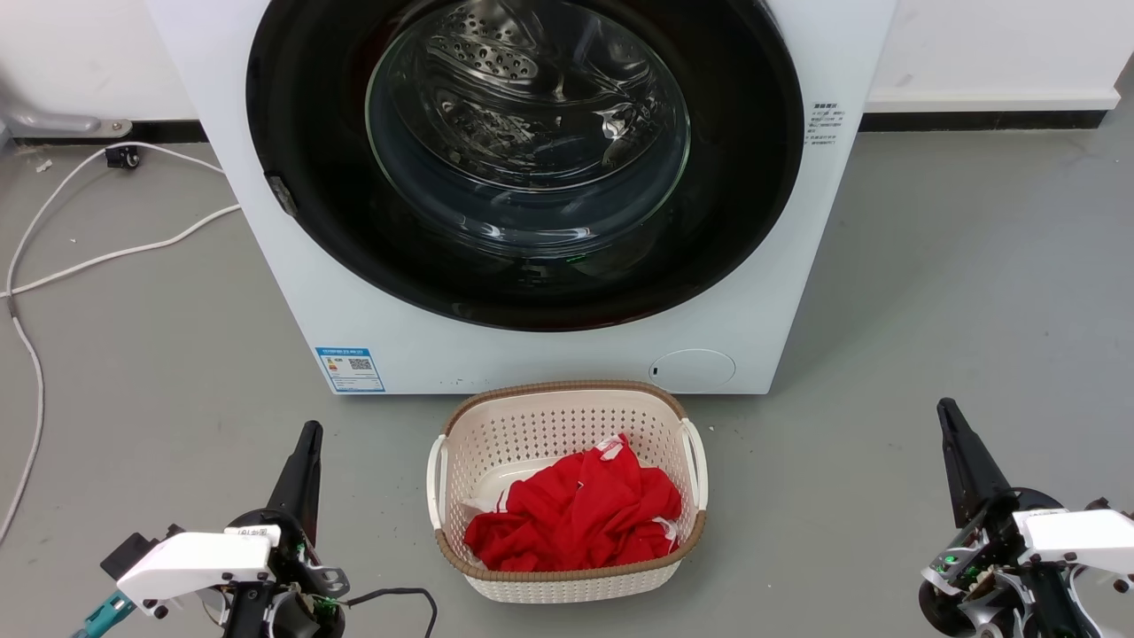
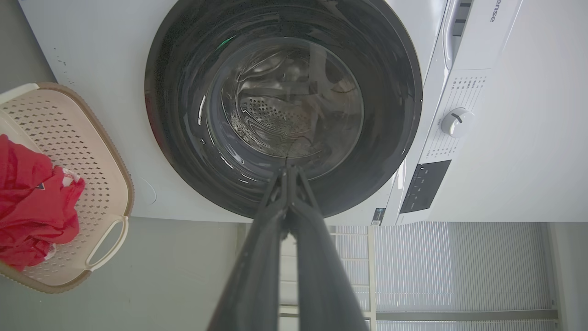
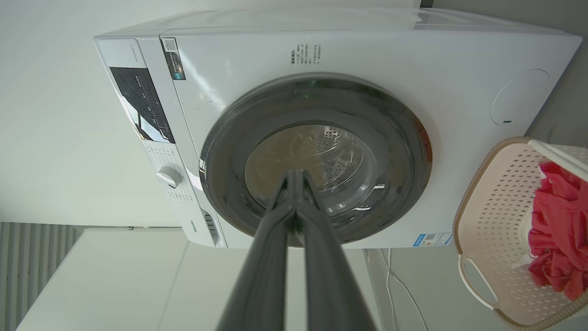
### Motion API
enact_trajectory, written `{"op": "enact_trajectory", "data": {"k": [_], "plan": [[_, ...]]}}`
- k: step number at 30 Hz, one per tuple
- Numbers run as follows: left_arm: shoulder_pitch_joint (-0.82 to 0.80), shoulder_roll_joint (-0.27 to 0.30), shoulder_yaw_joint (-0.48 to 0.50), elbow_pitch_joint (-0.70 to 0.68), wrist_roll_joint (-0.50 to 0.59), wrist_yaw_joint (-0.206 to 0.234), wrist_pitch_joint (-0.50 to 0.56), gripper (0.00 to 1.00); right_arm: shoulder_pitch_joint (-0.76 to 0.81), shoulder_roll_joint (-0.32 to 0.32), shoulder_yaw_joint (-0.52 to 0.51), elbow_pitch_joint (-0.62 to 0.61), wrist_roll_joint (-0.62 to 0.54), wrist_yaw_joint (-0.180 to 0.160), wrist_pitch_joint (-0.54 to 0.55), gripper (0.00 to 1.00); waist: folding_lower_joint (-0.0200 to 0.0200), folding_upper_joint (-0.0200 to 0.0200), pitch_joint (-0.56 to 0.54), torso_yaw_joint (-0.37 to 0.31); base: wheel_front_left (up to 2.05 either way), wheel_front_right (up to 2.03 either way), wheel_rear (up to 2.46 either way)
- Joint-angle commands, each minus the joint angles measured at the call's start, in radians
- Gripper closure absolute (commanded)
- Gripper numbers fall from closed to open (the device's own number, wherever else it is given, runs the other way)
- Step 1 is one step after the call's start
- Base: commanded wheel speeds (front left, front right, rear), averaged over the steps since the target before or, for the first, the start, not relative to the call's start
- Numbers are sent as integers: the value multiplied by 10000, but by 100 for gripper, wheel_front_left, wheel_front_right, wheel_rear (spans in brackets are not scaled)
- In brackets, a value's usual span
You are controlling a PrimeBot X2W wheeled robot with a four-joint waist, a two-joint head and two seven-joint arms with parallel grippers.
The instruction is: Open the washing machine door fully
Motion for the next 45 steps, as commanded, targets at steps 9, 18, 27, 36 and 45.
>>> {"op": "enact_trajectory", "data": {"k": [9, 18, 27, 36, 45], "plan": [[-81, -11, 40, 9, 3, -33, 37, 100, -120, 47, -22, 12, -64, 0, 52, 100, 0, 0, 0, 0, 0, 0, 0], [-82, -20, 51, 8, 16, -31, 49, 100, -121, 53, -32, 12, -77, 0, 45, 100, 0, 0, 0, 0, 0, 0, 0], [96, -44, -61, 111, 29, 5, -71, 0, 138, 24, 27, 100, 12, 0, -57, 0, 0, 0, 2, -1, 0, 0, 0], [70, -45, -386, -280, 426, 2, -534, 0, 269, 30, 206, -295, -336, 0, -511, 0, 0, 0, 19, 2, 0, 0, 0], [-2, -47, -377, -853, 2122, -2, -937, 0, 320, 35, 320, -824, -2223, 0, -919, 0, 0, 0, 44, 9, 0, 0, 0]]}}
